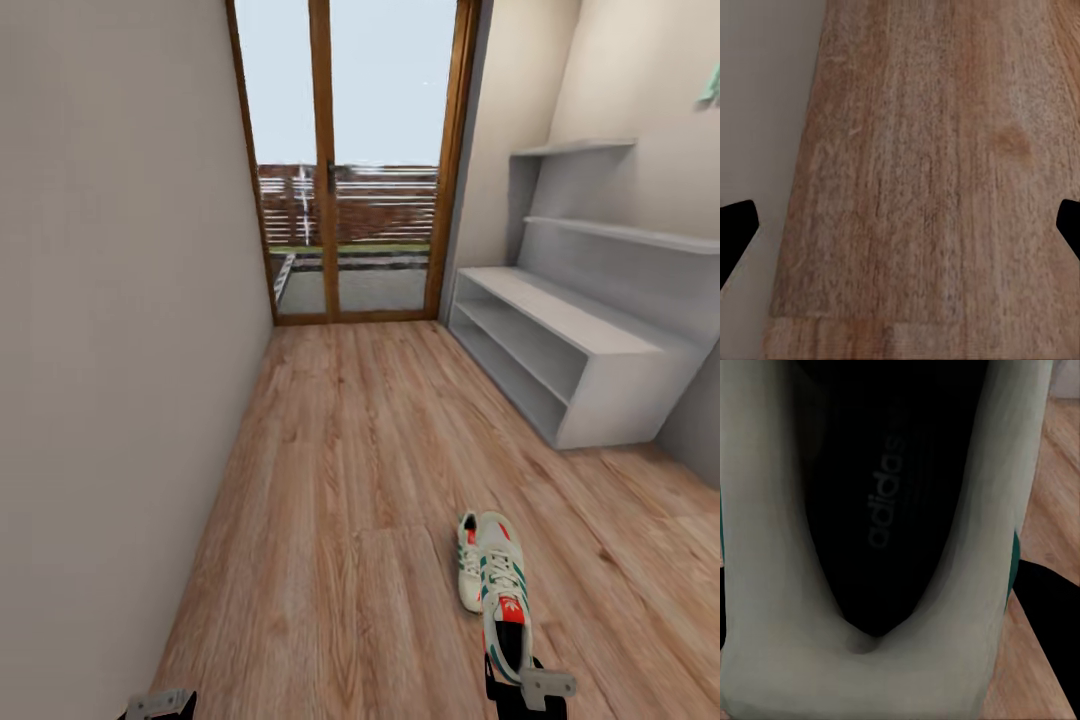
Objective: Pick up the two gym shoes and the two sandals from the corridor floor and place them onto the hallstand (shoe rack) in the corridor, making sure they are on the rack and not on the floor. Arrange them so the two gym shoes are next to each other and the two sandals are next to each other.
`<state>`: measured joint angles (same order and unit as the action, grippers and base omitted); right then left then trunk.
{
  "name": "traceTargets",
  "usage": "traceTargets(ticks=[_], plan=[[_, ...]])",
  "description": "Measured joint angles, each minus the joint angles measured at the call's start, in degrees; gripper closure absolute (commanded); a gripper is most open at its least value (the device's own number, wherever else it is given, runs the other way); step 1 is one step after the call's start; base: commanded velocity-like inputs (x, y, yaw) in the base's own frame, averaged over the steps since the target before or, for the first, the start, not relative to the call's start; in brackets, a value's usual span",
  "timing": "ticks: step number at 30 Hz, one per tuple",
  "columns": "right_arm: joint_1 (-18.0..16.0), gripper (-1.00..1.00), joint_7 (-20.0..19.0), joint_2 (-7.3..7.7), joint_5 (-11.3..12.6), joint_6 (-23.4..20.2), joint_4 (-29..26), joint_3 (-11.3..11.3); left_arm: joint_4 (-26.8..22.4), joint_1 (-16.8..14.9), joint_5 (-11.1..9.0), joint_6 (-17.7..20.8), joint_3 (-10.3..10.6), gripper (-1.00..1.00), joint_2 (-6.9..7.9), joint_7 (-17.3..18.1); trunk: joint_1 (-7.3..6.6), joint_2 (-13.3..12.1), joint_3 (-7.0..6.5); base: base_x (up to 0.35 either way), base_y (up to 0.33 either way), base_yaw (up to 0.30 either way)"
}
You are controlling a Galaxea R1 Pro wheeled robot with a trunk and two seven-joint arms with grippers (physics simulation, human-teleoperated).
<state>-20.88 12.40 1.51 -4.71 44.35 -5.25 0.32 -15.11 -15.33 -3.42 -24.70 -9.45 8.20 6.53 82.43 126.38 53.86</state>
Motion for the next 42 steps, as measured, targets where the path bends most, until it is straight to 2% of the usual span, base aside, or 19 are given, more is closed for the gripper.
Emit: traceTargets(ticks=[8, 42], plan=[[0.0, 1.00, 0.0, 0.30, 0.0, 0.1, 0.0, -0.1, 0.0, 0.0, 0.1, 0.0, 0.0, -1.00, -0.01, 0.0, 0.00, 0.0, 0.03, 0.317, 0.119, 0.020], [0.0, 1.00, 0.0, 0.42, 0.0, 0.1, 0.0, 0.0, 0.0, 0.0, 0.0, 0.0, 0.1, -1.00, -0.01, 0.0, 0.00, 0.0, 0.03, 0.338, 0.005, 0.000]])
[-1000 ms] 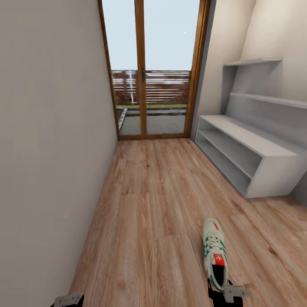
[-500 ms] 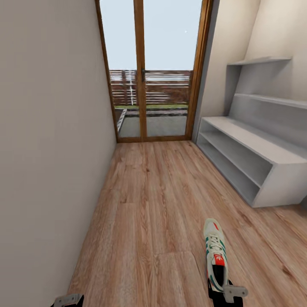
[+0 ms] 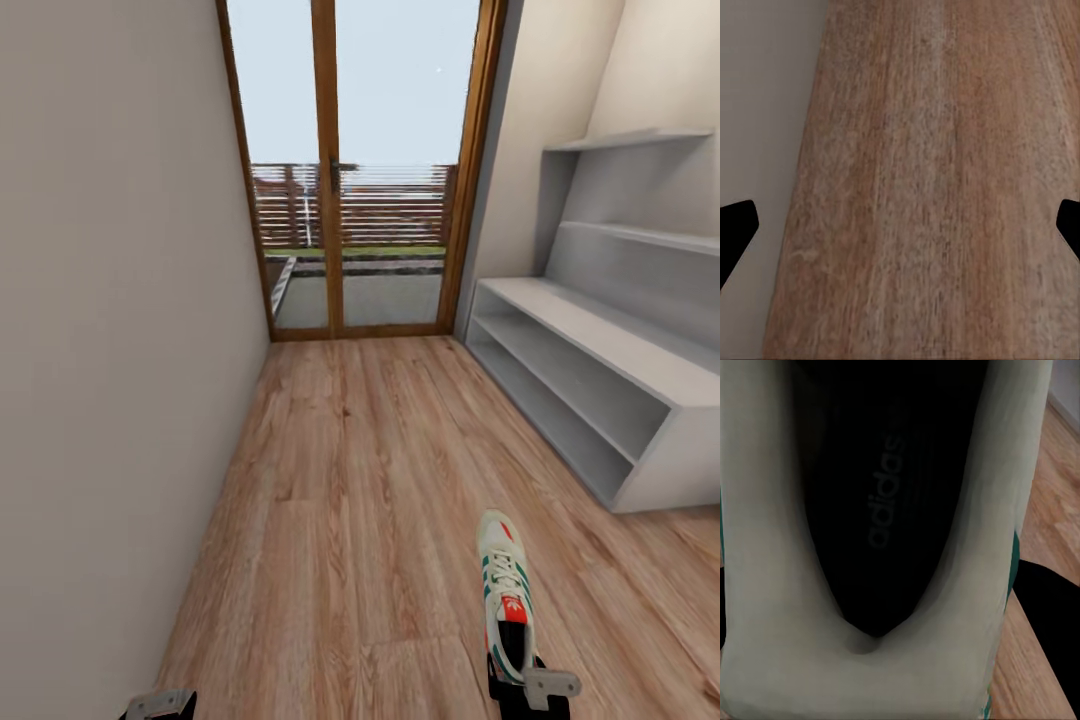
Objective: Pick up the two gym shoes and the two sandals from the corridor floor and place them onto the hallstand (shoe rack) in the corridor, making sure they are on the rack and not on the floor. Arrange them so the two gym shoes are next to each other and the two sandals are next to each other.
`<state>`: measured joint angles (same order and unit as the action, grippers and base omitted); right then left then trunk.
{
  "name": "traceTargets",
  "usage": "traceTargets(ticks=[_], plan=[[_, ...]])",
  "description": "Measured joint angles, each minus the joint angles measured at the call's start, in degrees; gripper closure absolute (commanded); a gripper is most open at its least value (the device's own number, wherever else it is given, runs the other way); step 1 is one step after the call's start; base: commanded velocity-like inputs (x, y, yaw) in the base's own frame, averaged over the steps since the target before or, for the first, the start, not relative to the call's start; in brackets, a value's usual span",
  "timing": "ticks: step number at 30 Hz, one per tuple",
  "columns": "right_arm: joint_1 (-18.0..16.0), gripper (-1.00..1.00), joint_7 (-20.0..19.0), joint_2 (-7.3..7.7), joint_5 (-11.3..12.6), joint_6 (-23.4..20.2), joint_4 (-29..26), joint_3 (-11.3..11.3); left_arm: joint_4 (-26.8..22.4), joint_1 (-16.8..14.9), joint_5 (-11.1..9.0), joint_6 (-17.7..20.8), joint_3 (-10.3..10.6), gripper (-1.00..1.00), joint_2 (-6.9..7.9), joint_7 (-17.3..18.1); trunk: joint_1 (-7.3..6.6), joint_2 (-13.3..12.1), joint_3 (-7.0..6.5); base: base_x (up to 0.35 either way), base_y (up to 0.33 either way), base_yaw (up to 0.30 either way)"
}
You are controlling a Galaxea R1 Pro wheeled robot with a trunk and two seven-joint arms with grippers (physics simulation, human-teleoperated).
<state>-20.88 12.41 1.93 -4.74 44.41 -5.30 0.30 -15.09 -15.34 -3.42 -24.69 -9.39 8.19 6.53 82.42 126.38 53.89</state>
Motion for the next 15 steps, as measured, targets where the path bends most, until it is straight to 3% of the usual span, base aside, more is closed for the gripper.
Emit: traceTargets(ticks=[5, 15], plan=[[0.0, 1.00, 0.0, 0.00, 0.0, 0.0, 0.0, 0.0, 0.0, 0.0, 0.0, 0.0, 0.0, -1.00, 0.00, 0.0, 0.01, 0.0, 0.00, 0.283, 0.130, 0.000], [0.0, 1.00, 0.0, -0.13, 0.0, 0.0, 0.0, 0.0, -0.2, 0.0, 0.5, 0.0, 0.6, -1.00, -0.07, 0.4, 0.04, 0.0, 0.00, 0.036, 0.021, 0.000]])
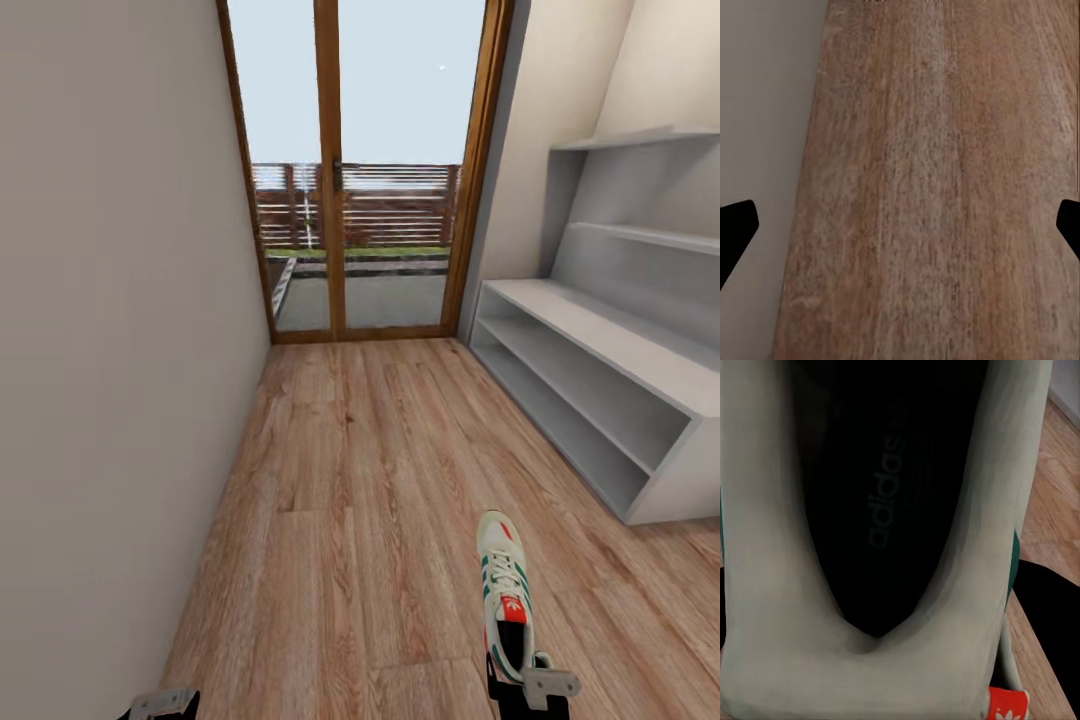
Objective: Pick up the two gym shoes and the two sandals from the corridor floor and place them onto the hallstand (shoe rack) in the corridor, making sure they are on the rack and not on the floor. Arrange them so the two gym shoes are next to each other and the two sandals are next to each other.
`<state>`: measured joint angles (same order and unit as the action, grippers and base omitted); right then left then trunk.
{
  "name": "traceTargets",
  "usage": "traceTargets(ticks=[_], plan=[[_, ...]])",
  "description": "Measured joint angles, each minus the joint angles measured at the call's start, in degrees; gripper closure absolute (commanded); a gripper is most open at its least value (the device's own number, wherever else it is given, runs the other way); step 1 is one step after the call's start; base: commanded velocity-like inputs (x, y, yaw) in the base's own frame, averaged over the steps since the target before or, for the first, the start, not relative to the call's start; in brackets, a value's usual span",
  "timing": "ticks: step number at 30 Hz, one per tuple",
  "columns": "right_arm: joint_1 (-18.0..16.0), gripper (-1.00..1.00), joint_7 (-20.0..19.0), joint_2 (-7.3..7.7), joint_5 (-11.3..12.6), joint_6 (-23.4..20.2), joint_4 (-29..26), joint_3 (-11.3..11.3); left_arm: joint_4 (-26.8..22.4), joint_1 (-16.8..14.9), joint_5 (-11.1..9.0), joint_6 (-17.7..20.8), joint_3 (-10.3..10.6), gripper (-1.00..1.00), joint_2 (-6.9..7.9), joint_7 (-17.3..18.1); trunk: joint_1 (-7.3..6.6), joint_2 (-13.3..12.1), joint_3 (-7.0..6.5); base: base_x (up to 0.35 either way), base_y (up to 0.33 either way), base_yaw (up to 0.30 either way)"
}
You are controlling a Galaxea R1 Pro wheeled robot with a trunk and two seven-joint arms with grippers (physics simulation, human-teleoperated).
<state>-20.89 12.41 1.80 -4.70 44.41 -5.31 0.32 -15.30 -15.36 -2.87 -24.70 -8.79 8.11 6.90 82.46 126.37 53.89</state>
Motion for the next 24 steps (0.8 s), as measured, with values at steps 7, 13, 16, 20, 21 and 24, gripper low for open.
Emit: traceTargets(ticks=[7, 13, 16, 20, 21, 24], plan=[[0.0, 1.00, 0.0, -0.26, 0.0, 0.0, 0.0, 0.0, -0.8, -0.7, 0.2, 0.4, 2.2, -1.00, -1.52, 0.5, 0.00, 0.0, 0.00, 0.001, 0.001, 0.000], [0.0, 1.00, 0.0, -0.30, 0.1, -0.1, 0.0, -0.1, -0.8, -1.0, 1.2, 0.4, 4.1, -1.00, -2.33, 0.5, 0.00, 0.0, 0.09, 0.000, 0.000, 0.071], [0.0, 1.00, 0.0, -0.31, 0.1, -0.1, 0.0, -0.1, -0.8, -1.0, 1.3, 0.3, 4.3, -1.00, -2.33, 0.5, 0.00, 0.0, 0.23, 0.000, 0.000, 0.165], [0.0, 1.00, 0.0, -0.31, 0.1, -0.1, 0.0, -0.1, -0.8, -0.9, 1.3, 0.3, 4.6, -1.00, -2.29, 0.5, -0.01, 0.0, 0.45, 0.085, 0.000, 0.170], [0.0, 1.00, 0.0, -0.31, 0.1, -0.1, 0.0, -0.1, -0.8, -0.9, 1.4, 0.3, 4.6, -1.00, -2.29, 0.5, -0.02, 0.0, 0.50, 0.224, 0.000, 0.094], [0.0, 1.00, 0.0, -0.31, 0.1, -0.1, 0.0, -0.1, -0.7, -0.9, 1.4, 0.3, 4.6, -1.00, -2.30, 0.5, -0.03, 0.0, 0.56, 0.281, 0.000, 0.046]])
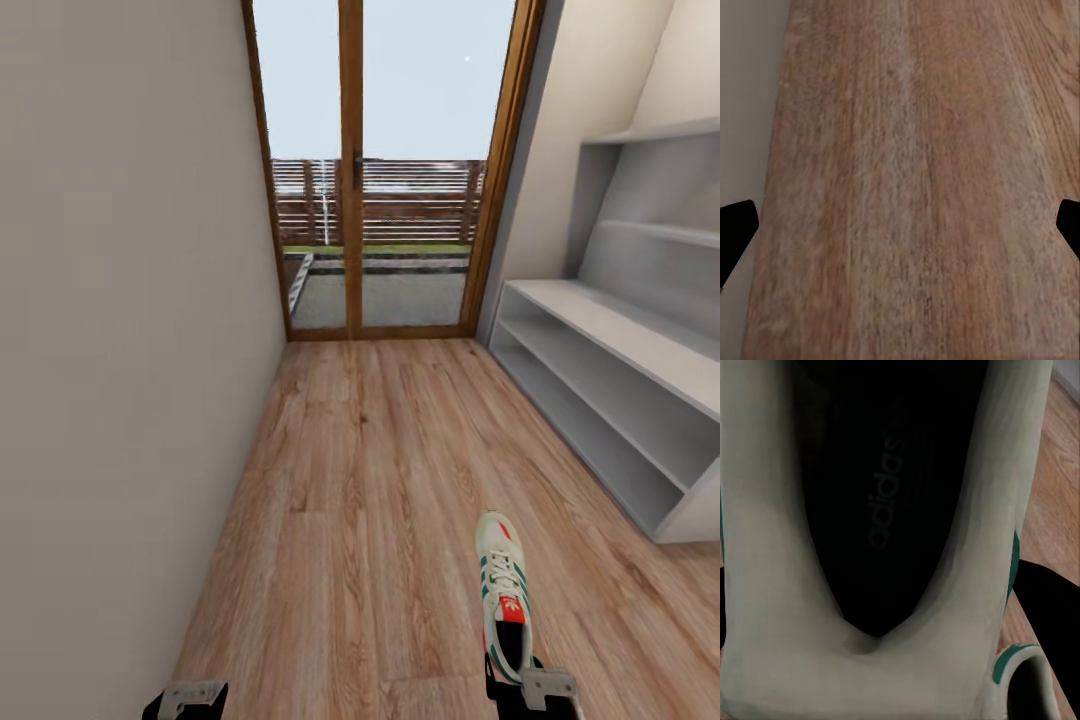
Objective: Pick up the two gym shoes and the two sandals from the corridor floor and place them onto the hallstand (shoe rack) in the corridor, making sure they are on the rack and not on the floor. Arrange them so the two gym shoes are next to each other and the two sandals are next to each other.
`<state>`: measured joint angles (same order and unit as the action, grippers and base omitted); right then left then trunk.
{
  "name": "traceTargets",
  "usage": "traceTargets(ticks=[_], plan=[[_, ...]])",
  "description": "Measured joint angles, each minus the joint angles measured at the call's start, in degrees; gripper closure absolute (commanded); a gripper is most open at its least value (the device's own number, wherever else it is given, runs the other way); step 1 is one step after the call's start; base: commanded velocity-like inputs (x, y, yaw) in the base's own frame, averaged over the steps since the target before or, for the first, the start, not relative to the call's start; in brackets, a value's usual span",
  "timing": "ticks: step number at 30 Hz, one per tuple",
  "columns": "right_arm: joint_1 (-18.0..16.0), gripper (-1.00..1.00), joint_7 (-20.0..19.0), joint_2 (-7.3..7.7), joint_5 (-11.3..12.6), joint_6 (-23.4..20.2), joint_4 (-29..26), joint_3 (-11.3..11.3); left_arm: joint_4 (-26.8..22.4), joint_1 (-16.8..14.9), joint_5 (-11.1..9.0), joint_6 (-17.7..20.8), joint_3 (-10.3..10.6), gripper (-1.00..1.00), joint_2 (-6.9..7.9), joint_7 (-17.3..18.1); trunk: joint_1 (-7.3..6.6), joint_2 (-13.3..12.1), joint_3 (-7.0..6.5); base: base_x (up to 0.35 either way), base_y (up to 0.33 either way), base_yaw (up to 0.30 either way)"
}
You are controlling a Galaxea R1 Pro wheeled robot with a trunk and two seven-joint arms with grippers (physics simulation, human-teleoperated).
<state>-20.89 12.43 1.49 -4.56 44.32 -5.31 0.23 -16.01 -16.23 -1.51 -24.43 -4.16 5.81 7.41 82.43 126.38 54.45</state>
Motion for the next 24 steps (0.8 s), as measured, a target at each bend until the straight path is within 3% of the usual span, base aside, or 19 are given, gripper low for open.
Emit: traceTargets(ticks=[24], plan=[[0.0, 1.00, 0.1, 0.00, 0.1, 0.0, -0.1, 0.0, 0.1, 0.0, -0.1, 0.1, -0.2, -1.00, -0.07, 0.0, -0.01, 0.0, 0.04, 0.333, 0.000, 0.004]])
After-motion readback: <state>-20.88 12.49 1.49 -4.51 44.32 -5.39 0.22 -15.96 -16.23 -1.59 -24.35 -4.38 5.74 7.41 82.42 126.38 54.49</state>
